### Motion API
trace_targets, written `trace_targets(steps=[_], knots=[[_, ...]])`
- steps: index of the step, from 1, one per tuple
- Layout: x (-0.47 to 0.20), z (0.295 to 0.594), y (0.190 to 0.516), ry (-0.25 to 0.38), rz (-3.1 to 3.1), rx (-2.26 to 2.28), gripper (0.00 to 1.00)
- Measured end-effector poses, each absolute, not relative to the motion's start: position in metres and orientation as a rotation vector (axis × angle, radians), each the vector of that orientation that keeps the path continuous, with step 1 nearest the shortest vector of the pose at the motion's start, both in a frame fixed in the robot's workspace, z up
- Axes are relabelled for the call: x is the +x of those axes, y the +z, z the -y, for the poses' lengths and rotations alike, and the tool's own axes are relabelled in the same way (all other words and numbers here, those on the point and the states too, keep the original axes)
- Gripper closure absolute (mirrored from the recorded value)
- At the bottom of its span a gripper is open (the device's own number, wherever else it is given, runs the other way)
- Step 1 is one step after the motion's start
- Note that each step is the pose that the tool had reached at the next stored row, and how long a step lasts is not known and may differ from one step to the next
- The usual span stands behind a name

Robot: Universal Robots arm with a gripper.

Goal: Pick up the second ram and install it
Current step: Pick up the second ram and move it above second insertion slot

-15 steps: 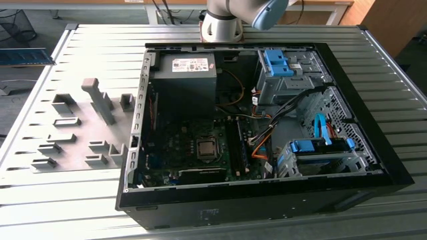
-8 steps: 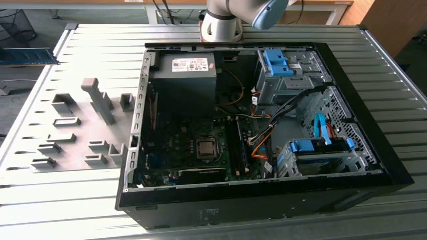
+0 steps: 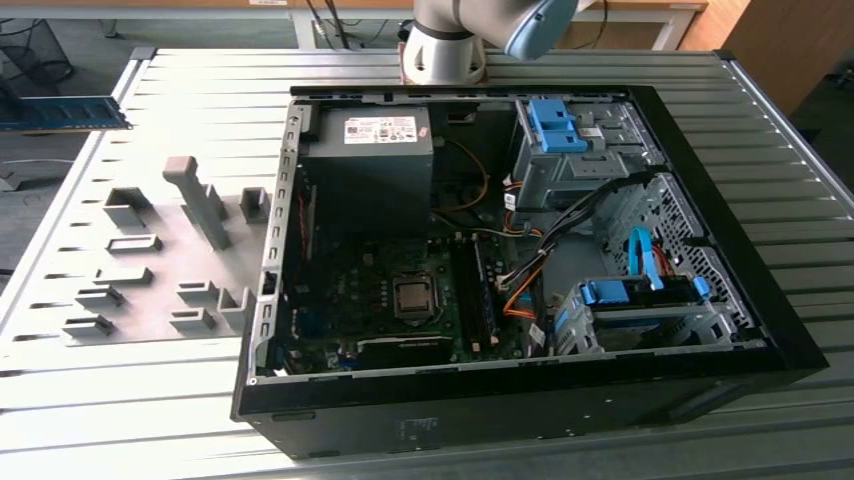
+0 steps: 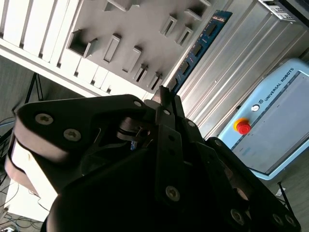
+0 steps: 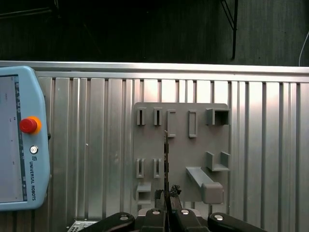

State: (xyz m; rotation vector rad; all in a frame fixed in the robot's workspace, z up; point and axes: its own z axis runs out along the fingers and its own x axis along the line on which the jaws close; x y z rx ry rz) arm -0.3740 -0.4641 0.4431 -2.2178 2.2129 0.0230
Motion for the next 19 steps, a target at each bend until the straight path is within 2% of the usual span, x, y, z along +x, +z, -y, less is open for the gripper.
trace_targets(steps=[19], knots=[[-0.358, 0.464, 0.443, 0.023, -2.213, -2.218, 0.86]])
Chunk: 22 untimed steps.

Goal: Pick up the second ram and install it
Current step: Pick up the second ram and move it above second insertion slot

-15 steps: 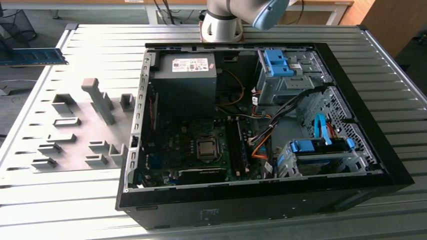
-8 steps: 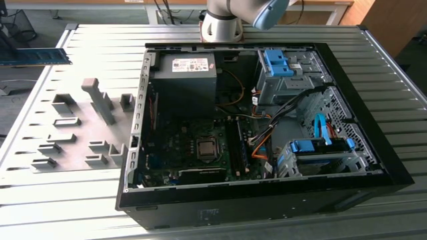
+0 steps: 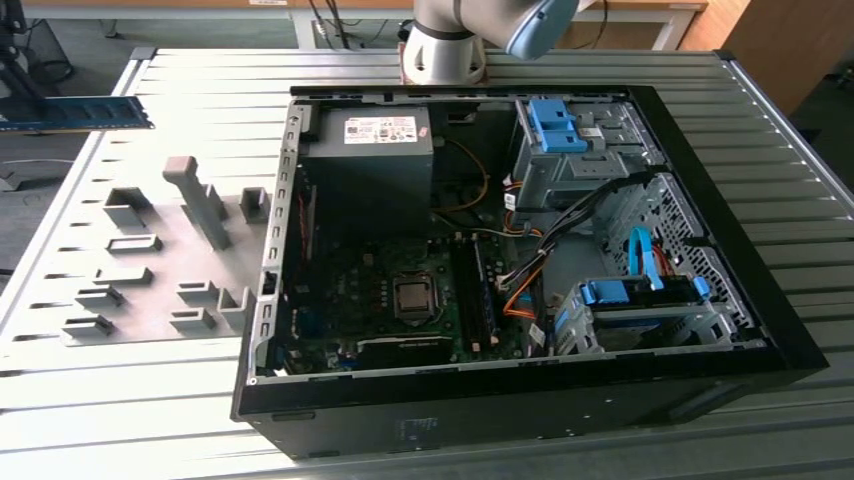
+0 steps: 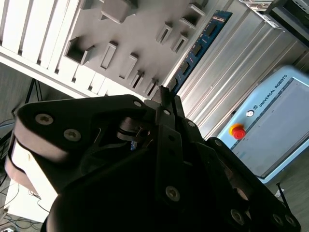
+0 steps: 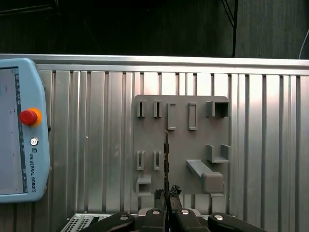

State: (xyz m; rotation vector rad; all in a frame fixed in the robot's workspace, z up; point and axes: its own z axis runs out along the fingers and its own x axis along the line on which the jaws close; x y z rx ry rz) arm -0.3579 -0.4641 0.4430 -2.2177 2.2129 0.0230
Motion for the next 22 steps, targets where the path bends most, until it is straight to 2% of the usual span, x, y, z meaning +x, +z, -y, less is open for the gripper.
trace_targets(steps=[22], knots=[[-0.34, 0.464, 0.443, 0.023, -2.213, -2.218, 0.86]])
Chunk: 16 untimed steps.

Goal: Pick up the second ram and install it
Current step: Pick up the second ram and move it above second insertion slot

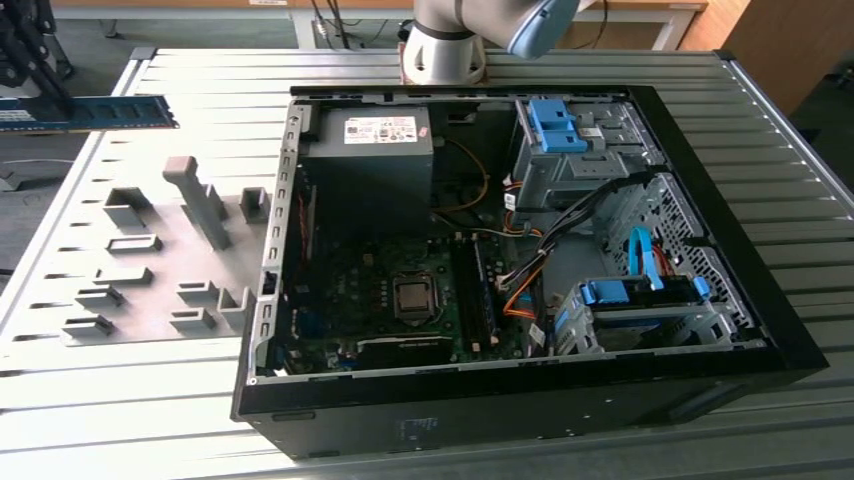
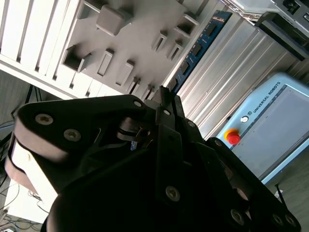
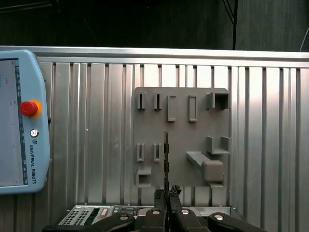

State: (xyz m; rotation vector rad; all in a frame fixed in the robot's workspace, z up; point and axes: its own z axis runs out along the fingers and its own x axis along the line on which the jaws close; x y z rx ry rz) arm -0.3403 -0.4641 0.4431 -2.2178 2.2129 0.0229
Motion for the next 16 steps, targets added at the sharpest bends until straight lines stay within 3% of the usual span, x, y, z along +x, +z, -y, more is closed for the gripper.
trace_targets(steps=[16], knots=[[-0.326, 0.464, 0.443, 0.023, -2.213, -2.218, 0.86]])
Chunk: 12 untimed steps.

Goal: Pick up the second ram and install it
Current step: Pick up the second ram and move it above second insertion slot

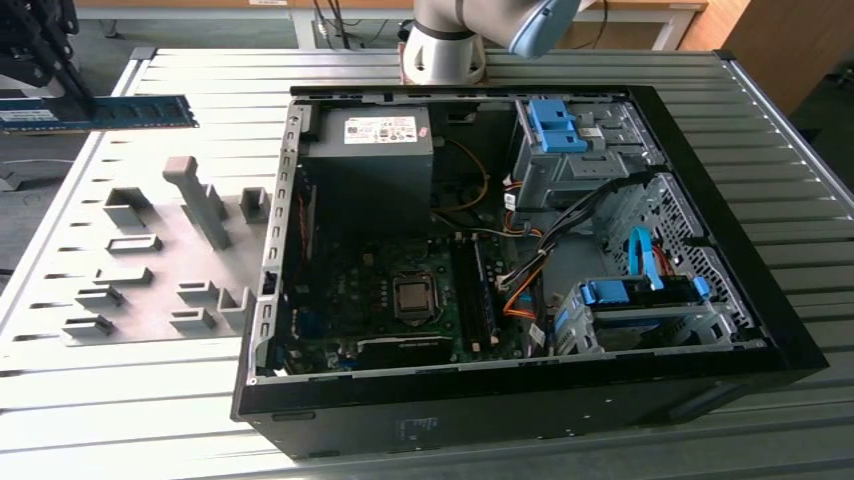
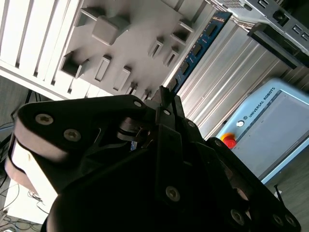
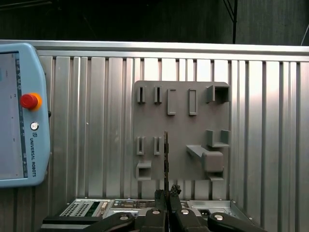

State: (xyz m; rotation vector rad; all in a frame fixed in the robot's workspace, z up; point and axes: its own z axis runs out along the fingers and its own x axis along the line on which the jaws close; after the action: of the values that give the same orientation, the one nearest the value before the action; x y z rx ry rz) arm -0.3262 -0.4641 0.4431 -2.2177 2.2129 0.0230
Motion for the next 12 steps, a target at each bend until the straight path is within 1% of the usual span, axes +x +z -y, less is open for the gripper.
trace_targets(steps=[12], knots=[[-0.3153, 0.4641, 0.4431, 0.023, -2.213, -2.218, 0.86]])
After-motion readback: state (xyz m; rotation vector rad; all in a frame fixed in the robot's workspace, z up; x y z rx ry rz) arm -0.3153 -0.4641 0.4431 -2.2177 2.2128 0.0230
